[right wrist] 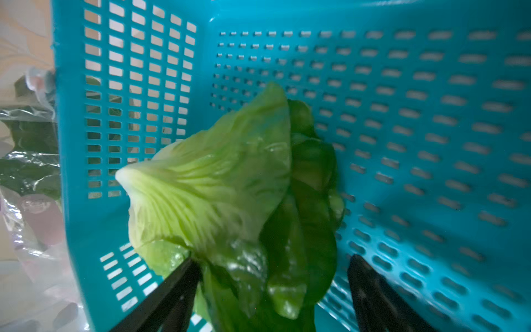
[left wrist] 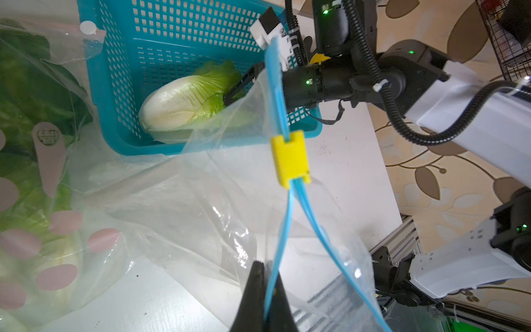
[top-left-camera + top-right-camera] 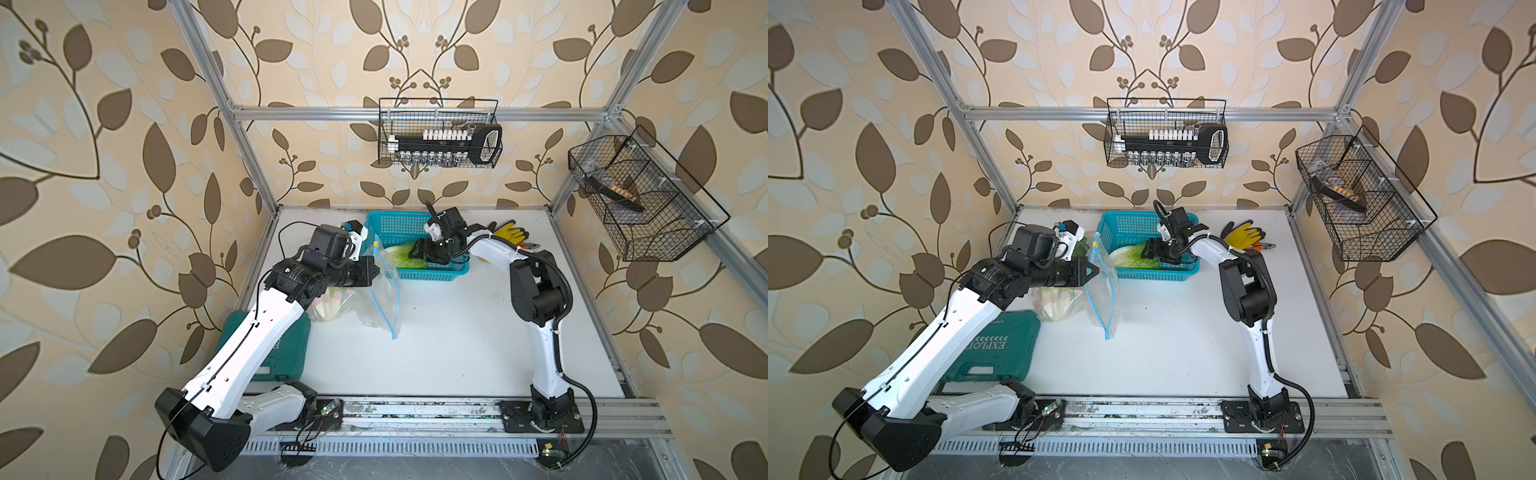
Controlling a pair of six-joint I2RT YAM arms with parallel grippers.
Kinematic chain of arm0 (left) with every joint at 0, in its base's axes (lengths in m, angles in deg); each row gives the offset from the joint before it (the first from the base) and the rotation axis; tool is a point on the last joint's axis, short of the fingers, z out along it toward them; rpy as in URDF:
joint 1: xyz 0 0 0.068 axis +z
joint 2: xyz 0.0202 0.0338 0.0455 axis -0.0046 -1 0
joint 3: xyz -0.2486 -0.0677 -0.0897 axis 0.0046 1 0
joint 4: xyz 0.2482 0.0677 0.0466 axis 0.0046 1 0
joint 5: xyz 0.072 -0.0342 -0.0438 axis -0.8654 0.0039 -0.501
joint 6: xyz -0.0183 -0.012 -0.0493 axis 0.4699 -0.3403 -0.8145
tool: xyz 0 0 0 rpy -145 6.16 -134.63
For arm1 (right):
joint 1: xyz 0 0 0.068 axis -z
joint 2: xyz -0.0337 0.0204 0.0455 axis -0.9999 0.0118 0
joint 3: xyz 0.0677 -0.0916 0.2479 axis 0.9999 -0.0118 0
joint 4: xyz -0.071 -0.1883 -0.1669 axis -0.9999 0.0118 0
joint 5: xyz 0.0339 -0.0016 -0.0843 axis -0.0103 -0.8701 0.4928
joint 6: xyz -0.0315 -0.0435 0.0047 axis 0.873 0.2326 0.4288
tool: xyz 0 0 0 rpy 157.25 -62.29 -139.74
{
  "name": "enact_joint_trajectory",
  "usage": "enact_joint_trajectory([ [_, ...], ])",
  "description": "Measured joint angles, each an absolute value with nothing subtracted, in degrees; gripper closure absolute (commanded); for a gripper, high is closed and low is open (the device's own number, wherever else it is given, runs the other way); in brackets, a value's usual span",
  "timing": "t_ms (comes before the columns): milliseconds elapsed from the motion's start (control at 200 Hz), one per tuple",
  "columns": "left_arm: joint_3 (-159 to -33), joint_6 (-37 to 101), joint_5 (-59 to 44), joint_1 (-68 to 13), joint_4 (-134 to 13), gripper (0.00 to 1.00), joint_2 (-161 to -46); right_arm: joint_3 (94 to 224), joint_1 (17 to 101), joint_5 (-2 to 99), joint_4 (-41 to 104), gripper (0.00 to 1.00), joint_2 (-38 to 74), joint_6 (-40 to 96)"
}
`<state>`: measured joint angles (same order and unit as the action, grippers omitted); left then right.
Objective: Put the chinese cabbages into a zipper bag and zip it
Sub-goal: Pick up the Chinese cabbage from the basket, then place the Chinese cabbage in the zipper food storage bag.
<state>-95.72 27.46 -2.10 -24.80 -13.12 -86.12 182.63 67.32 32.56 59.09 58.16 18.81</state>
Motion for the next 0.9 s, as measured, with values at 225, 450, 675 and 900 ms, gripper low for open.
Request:
enact_joint_trajectory([
  [225,-95.26,27.42,-2.01,-24.82,-13.47,1.00,-87.15,181.34,67.43,25.98,49.89,0.80,57.77,15.31],
  [450,-94.65,27.46,-2.29,-24.82,-13.39,1.00,-87.24,173.08,67.48,23.88,43.64,0.93,49.24,10.90],
  [675,-94.74,27.44,-3.80,-26.42,-13.39,1.00,-89.42,169.01,68.81,27.48,47.14,0.97,34.64,10.79],
  [900,-98.39,27.20,-7.10,-28.19,-13.39,1.00,-96.46,164.60,69.79,31.96,58.68,1.00,15.34,13.67],
])
